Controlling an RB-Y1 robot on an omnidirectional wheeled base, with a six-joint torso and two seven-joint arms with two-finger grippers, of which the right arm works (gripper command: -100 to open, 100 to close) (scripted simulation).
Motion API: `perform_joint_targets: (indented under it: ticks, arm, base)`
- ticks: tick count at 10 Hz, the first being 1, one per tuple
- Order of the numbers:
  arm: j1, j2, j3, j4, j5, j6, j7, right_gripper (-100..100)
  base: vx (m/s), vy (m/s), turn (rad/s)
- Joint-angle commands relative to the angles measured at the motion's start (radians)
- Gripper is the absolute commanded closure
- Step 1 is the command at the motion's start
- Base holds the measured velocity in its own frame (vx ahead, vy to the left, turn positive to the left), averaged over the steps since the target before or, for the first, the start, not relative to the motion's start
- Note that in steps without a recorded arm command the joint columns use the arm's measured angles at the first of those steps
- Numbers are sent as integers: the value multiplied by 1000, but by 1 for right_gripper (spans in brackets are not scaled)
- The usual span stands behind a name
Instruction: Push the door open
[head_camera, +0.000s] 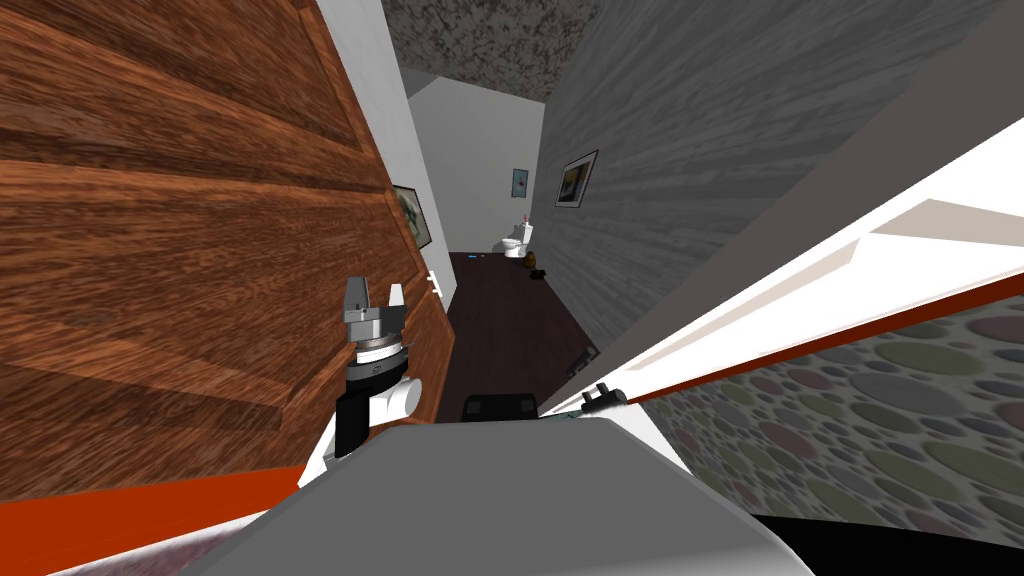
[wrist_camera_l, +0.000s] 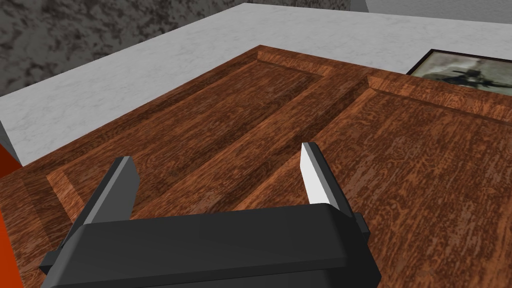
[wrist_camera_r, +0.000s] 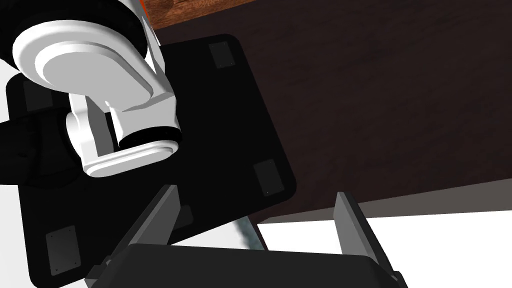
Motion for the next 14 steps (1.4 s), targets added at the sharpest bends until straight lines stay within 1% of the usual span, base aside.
perform_joint_targets:
  ticks: [1, 2, 3, 6, 7, 10, 11, 14]
  arm:
    - [-8, -6, -16, 20, -50, -2, -35, -100]
    - [-12, -5, -26, 22, -80, -6, -59, -100]
    - [-12, -5, -26, 22, -89, -6, -59, -100]
    - [-23, -3, -57, 29, -185, -20, -129, -100]
    - [-23, -3, -57, 29, -193, -20, -129, -100]
    - [-35, -1, -87, 36, -289, -33, -200, -100]
    - [-35, -1, -87, 36, -297, -33, -200, -100]
    - [-44, 1, -112, 41, -380, -46, -256, -100]
  base:
    - [-36, -7, -5]
    - [-46, -2, -4]
    - [-34, 0, -2]
    - [-36, -1, -4]
    - [-28, 0, -1]
    - [-37, -2, -4]
    - [-34, -2, 0]
    - [-51, 3, -2]
